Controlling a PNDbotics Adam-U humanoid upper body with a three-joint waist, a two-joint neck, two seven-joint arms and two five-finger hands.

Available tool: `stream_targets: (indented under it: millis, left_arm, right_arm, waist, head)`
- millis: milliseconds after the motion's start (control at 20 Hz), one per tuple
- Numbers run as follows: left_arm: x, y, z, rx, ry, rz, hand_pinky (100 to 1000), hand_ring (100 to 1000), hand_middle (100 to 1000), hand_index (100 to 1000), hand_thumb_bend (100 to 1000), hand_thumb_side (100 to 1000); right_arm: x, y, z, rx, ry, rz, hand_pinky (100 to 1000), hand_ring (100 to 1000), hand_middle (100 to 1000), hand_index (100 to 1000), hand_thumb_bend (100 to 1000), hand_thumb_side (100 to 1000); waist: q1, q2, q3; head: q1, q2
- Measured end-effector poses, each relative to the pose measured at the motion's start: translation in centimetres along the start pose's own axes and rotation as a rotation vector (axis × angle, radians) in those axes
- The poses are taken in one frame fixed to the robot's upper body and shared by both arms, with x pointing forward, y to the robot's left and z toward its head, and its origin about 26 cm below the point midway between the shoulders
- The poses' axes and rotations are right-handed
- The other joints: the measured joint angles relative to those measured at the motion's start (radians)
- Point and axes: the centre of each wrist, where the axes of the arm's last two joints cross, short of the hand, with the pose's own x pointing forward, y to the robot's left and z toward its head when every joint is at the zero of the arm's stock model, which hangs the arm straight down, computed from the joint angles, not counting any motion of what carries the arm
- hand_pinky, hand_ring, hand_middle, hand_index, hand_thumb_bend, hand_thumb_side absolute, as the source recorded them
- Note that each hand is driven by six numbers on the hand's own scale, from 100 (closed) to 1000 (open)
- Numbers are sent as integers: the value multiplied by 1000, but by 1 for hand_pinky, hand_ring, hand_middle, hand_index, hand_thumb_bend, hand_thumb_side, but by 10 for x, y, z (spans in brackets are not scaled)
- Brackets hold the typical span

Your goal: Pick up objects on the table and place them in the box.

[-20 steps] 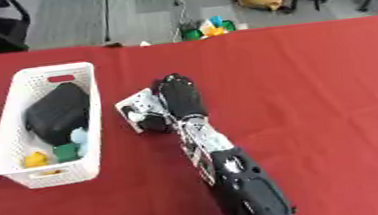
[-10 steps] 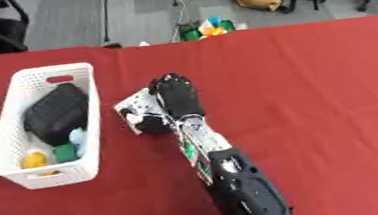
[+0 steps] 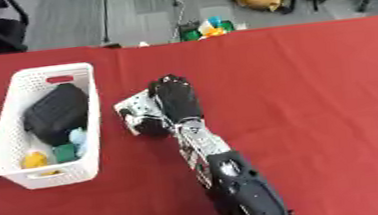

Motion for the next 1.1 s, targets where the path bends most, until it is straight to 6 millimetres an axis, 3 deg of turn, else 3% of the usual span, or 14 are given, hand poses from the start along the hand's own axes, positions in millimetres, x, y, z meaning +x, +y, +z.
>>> stream_targets:
  millis: [1100]
  left_arm:
    - [0,0,0,0,-1,1,503,953,961,782,131,1000]
  right_arm:
    - [2,-1,1,-24,-7,-24,782,760,310,589,352,742]
  waist:
    - [-3,-2,-6]
  head:
    - [1,0]
